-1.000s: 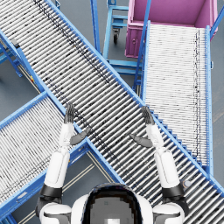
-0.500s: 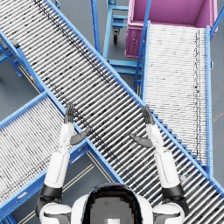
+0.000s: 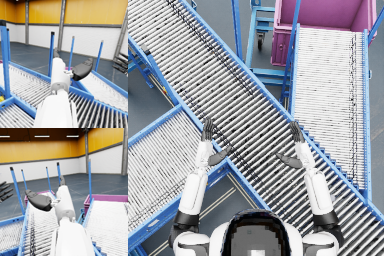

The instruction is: Pick up the oil and place it on the left assembly line, put the cola on the right, and keep Sprite still

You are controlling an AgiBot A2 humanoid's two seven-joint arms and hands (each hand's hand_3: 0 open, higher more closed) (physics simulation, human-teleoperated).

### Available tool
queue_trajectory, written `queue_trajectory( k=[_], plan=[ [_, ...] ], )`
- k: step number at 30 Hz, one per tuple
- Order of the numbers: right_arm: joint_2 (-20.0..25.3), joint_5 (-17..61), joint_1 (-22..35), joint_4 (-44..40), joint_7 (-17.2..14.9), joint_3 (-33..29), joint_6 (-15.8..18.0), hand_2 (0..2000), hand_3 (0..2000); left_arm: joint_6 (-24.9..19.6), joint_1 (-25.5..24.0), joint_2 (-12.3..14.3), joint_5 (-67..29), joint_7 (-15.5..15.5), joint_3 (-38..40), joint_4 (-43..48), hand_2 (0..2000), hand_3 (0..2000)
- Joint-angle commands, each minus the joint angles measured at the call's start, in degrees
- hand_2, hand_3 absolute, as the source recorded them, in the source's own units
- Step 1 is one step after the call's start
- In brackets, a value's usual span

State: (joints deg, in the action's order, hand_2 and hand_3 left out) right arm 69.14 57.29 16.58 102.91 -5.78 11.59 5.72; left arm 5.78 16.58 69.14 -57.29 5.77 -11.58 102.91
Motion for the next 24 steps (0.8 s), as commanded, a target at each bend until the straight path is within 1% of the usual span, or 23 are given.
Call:
queue_trajectory(
  k=[1, 21, 22, 24],
  plan=[
    [0.00, 0.00, 0.00, 0.00, 0.00, 0.00, 0.00, 0, 0, 0.00, 0.00, 0.00, 0.00, 0.00, 0.00, 0.00, 0, 0],
    [0.00, 0.00, 0.00, 0.00, 0.00, 0.00, 0.00, 0, 0, 0.00, 0.00, 0.00, 0.00, 0.00, 0.00, 0.00, 0, 0],
    [0.28, 0.00, 0.49, -0.90, 0.00, 1.44, 0.00, 0, 0, 0.00, 0.71, 0.40, 0.00, 0.00, -0.98, -0.45, 0, 0],
    [0.58, 0.00, 0.34, -0.62, 2.81, 1.59, -2.78, 0, 0, -2.81, 0.70, 0.76, 0.00, -2.80, -0.43, -1.20, 0, 0]
  ],
)
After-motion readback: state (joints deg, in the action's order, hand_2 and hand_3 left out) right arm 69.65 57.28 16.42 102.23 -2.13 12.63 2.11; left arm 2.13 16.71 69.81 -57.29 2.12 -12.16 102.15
